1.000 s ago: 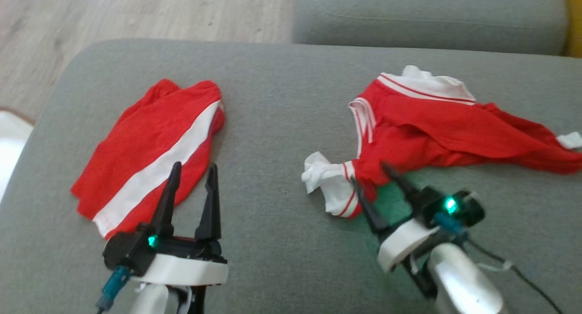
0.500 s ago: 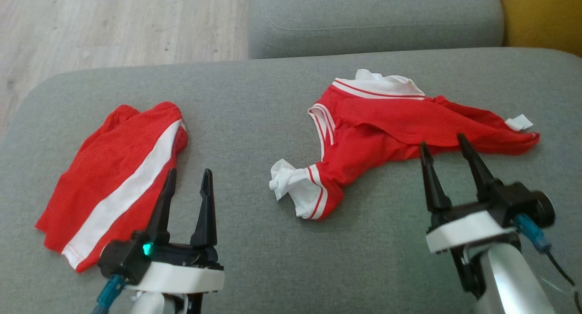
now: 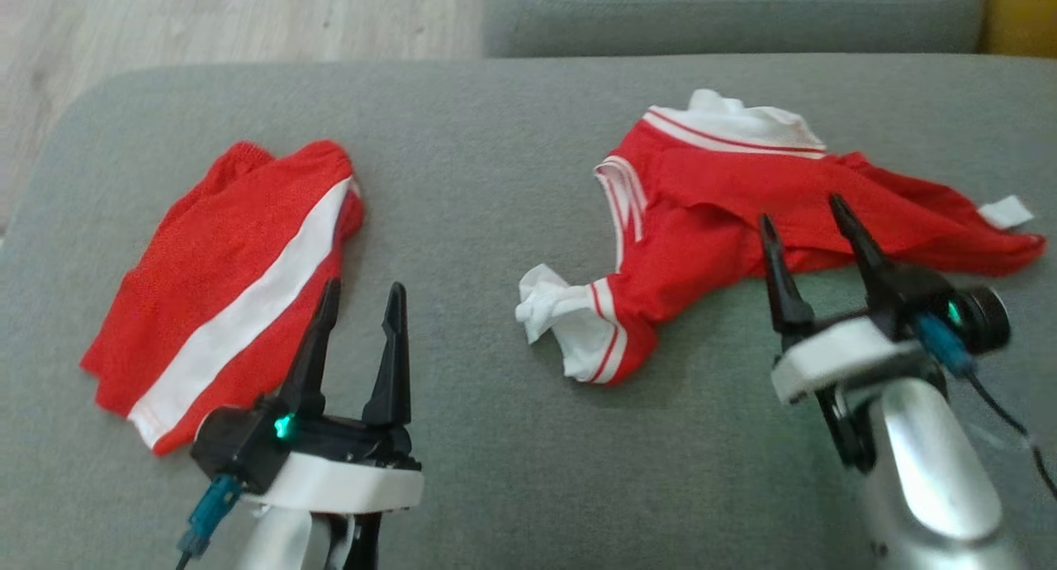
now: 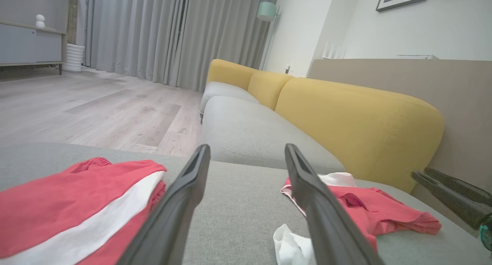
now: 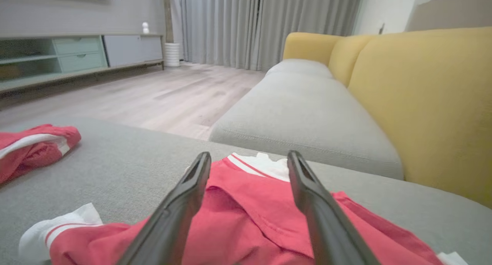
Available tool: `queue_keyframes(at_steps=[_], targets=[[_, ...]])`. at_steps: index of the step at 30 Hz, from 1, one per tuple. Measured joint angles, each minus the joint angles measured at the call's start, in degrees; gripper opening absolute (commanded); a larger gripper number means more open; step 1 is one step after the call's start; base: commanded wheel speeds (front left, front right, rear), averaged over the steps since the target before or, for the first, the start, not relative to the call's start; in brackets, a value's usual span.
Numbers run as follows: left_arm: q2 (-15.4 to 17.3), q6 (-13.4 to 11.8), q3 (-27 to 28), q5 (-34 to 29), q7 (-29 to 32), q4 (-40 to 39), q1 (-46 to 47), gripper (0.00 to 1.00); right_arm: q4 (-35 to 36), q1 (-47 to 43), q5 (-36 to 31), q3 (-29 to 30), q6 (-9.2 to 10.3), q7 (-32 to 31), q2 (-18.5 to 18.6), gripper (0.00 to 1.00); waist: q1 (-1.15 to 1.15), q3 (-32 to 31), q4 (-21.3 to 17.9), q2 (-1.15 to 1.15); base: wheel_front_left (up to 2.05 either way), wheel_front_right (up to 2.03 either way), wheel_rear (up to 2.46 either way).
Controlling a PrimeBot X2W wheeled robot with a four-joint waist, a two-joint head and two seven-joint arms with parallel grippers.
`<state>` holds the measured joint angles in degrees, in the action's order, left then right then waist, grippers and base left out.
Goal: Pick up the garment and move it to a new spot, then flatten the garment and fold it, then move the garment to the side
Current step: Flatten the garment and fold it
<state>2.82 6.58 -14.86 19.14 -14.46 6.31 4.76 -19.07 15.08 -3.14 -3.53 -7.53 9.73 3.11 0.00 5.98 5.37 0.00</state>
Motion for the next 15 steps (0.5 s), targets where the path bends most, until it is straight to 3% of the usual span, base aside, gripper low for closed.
queue_keyframes(at_steps=[6, 15], targets=[[0.0, 0.0, -1.5, 0.3, 0.0, 0.6, 1.0, 1.00, -9.8, 7.8, -2.6, -1.8, 0.00, -5.0, 0.3, 1.00, 0.00, 2.3, 3.3, 0.00, 0.00, 0.00, 0.00], [0.0, 0.0, -3.4, 0.4, 0.0, 0.9, 2.3, 1.00, -23.3, 16.5, -7.2, 1.1, 0.00, -5.5, 1.4, 1.00, 0.00, 4.9, 7.6, 0.00, 0.00, 0.00, 0.00]])
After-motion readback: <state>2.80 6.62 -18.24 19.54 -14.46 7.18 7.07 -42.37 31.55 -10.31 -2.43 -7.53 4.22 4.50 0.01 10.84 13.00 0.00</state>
